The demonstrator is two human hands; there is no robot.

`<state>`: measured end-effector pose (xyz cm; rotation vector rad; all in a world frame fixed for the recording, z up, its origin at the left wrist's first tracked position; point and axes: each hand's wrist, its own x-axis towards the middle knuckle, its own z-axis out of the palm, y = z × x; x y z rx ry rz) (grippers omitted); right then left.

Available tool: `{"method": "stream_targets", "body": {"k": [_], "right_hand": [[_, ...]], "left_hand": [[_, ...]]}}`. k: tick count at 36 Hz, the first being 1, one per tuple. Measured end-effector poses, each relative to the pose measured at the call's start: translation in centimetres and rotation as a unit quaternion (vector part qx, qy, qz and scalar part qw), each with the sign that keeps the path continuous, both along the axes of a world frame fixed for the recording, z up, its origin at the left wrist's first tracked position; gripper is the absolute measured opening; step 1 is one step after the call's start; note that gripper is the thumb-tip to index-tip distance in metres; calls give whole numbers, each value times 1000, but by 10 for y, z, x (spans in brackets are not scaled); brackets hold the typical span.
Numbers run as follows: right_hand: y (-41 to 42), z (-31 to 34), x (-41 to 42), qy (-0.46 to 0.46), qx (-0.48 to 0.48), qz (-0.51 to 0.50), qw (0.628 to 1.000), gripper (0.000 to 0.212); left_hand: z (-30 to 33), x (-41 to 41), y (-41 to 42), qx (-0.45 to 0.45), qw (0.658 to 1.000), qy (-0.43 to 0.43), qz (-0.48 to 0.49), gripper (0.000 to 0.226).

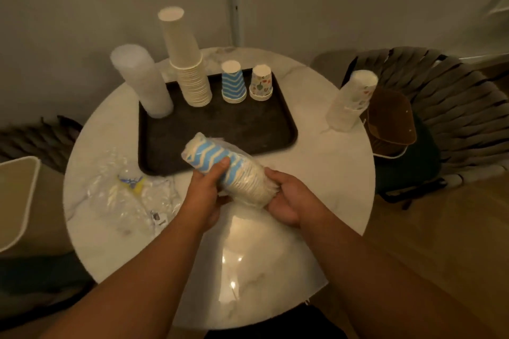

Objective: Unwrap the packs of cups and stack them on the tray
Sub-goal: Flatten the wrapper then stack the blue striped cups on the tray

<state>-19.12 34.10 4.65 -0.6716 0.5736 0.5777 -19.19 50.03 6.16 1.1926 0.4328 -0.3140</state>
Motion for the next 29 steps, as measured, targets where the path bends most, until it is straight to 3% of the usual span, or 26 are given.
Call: {"method": "stream_targets", "body": {"k": [2,4,8,10,13,14,18,20,23,26,28,29], "right_hand": [[26,15,-6,-36,34,31,998,36],[49,26,-12,-67,44,60,995,49],[80,38,-22,-105,37,62,992,53],[84,39,-27,-120,13,44,992,48],[72,46,-34,-127,-45,11,991,21],[63,44,-36,-121,-64,5,991,14],[26,36,-32,-44,-122,-57,990,27],[14,38,-29,-38,-158,-85,983,21],[5,50,-28,-165,-261,-36,951,12],[0,63,-22,-334,-376,47,863,26],[1,68,-17,-394,-387,98,828,33],[2,71,-15,-398,-365,110,835,33]], "left_hand": [[0,-12,18,-75,997,26,-19,63],[3,-21,29,-145,988,45,-6,70],[15,-29,44,-193,980,35,45,55],[19,-30,51,-192,979,25,61,58],[25,-28,65,-202,973,30,109,66],[28,-28,69,-205,971,29,122,66],[38,-28,76,-215,963,17,161,39],[43,-28,70,-225,960,13,169,30],[48,-27,52,-222,957,14,186,32],[50,-27,24,-213,957,14,196,61],[52,-28,4,-212,960,15,183,69],[53,-29,-5,-210,962,16,174,66]]}}
